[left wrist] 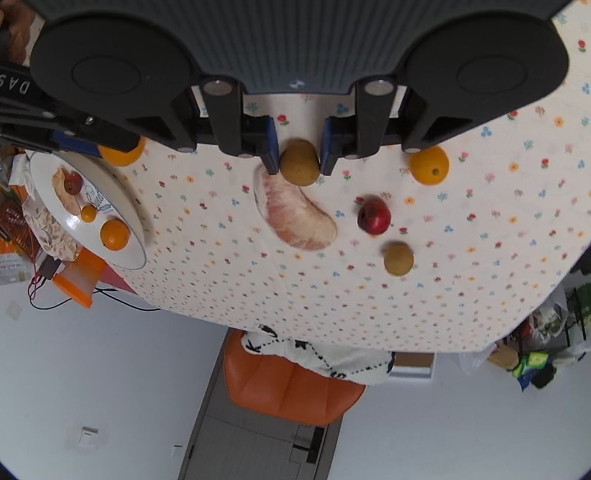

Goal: Organize fruits
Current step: 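Grasp the large orange with the right gripper while the left gripper grasps a brown kiwi, then carry the orange and kiwi over the white plate and open both grippers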

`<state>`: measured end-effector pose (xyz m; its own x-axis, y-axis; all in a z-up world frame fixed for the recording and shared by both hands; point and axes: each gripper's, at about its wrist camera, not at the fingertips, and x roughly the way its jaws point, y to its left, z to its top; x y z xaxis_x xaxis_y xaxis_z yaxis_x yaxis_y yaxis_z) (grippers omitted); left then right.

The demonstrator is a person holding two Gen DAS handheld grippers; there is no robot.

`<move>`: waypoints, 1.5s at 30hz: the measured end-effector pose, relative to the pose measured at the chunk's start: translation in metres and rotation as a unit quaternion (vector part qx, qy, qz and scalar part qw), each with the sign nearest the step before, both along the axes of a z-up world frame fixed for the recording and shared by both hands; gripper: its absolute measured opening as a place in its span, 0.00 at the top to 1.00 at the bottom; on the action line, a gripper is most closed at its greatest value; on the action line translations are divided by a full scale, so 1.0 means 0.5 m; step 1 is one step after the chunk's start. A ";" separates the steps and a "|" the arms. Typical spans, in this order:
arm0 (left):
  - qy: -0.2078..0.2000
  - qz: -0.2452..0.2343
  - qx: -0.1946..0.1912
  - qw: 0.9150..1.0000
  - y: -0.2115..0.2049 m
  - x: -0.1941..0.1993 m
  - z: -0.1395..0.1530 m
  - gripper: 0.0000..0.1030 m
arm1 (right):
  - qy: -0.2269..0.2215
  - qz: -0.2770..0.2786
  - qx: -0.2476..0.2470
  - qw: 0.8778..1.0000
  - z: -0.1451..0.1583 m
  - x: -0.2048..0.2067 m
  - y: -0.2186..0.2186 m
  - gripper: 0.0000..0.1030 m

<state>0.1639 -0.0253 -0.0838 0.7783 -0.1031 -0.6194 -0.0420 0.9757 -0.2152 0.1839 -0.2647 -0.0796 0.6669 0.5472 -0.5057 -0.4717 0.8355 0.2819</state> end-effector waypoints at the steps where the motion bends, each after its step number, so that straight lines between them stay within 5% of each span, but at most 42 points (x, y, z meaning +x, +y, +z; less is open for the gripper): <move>1: -0.005 -0.002 0.001 1.000 -0.003 -0.001 0.004 0.79 | -0.001 -0.001 0.002 1.000 0.001 0.001 -0.003 0.66; 30: -0.036 -0.101 0.022 0.994 -0.189 0.052 0.070 0.79 | -0.030 -0.114 0.051 0.992 0.010 0.021 -0.188 0.66; 36: -0.038 -0.119 0.029 0.992 -0.227 0.069 0.077 0.79 | -0.023 -0.134 0.063 0.989 -0.003 0.026 -0.218 0.53; 45: -0.048 -0.146 0.038 0.987 -0.285 0.091 0.091 0.79 | -0.023 -0.146 0.069 0.987 -0.007 0.011 -0.248 0.50</move>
